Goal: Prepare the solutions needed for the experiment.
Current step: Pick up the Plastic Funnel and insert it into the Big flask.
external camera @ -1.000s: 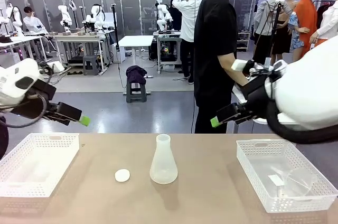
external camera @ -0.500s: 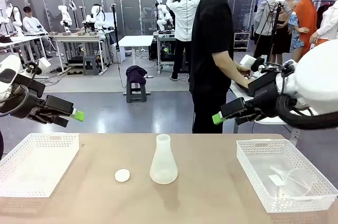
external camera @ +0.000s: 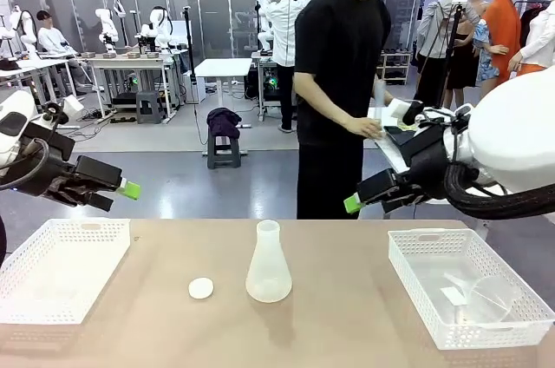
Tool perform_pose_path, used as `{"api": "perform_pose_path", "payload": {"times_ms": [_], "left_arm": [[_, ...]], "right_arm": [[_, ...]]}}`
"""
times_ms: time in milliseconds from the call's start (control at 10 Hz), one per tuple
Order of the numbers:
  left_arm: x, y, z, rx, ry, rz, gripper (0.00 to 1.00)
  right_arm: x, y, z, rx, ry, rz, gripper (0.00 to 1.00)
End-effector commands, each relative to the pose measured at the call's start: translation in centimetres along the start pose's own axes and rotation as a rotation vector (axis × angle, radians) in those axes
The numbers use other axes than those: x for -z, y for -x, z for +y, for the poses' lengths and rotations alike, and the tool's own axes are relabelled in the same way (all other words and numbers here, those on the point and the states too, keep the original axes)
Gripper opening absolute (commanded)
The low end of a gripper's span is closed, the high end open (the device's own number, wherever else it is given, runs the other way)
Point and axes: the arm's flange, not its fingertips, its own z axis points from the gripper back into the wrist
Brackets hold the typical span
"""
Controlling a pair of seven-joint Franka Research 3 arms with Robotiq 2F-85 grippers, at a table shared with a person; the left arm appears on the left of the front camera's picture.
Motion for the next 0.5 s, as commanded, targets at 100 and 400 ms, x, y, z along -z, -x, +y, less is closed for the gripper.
{"api": "perform_pose_path", "payload": {"times_ms": [100, 400], "left_arm": [[-0.8, 0.6, 1.4, -0.313, 0.173, -0.062, 1.0], [-2.6, 2.0, 3.4, -0.449, 0.366, -0.045, 1.0]], "right_arm": [[1.1, 0.7, -0.2, 0.237, -0.178, -0.008, 1.0], [-0.6, 2.2, -3.4, 0.425, -0.476, -0.023, 1.0]]}}
